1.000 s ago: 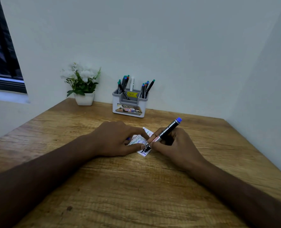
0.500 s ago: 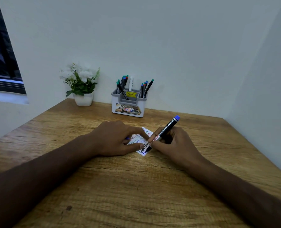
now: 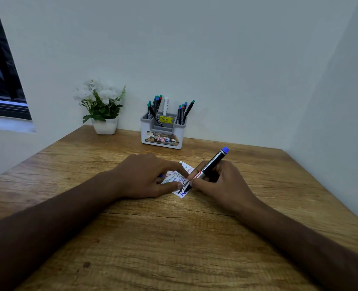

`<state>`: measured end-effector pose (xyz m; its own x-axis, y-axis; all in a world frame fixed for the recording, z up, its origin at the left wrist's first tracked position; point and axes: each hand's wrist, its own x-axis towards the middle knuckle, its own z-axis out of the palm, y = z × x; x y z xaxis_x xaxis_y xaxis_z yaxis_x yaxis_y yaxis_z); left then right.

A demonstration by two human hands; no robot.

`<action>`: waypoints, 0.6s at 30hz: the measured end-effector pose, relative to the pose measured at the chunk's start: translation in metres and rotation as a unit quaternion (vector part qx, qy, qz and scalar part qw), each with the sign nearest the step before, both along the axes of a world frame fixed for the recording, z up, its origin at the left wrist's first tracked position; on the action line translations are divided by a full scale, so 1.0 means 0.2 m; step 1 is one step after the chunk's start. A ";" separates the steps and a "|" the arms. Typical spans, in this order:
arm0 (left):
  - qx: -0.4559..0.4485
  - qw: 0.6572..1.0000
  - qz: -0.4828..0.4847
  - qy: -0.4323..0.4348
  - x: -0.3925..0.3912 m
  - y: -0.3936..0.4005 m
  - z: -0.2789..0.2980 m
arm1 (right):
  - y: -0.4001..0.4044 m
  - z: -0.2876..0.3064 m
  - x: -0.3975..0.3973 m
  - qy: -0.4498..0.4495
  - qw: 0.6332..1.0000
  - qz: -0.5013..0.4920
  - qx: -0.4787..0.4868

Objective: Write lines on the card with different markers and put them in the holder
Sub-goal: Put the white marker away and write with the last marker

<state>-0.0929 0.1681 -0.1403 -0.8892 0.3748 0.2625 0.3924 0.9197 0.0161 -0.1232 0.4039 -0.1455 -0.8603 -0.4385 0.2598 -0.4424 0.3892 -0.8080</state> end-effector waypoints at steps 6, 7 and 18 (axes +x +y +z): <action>0.000 1.000 0.003 -0.009 0.00 0.00 0.00 | 0.00 0.00 0.00 0.003 1.000 -0.012 0.005; 0.000 1.000 0.002 -0.011 0.00 0.00 0.01 | 0.00 0.00 0.00 0.003 1.000 -0.016 0.002; -0.001 1.000 -0.004 -0.010 0.00 0.00 0.00 | 0.00 0.01 -0.01 -0.015 0.999 -0.033 -0.011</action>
<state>-0.0927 0.1686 -0.1393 -0.8912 0.3825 0.2437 0.3995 0.9164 0.0229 -0.1255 0.4039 -0.1436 -0.8948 -0.3748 0.2427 -0.3919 0.3988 -0.8291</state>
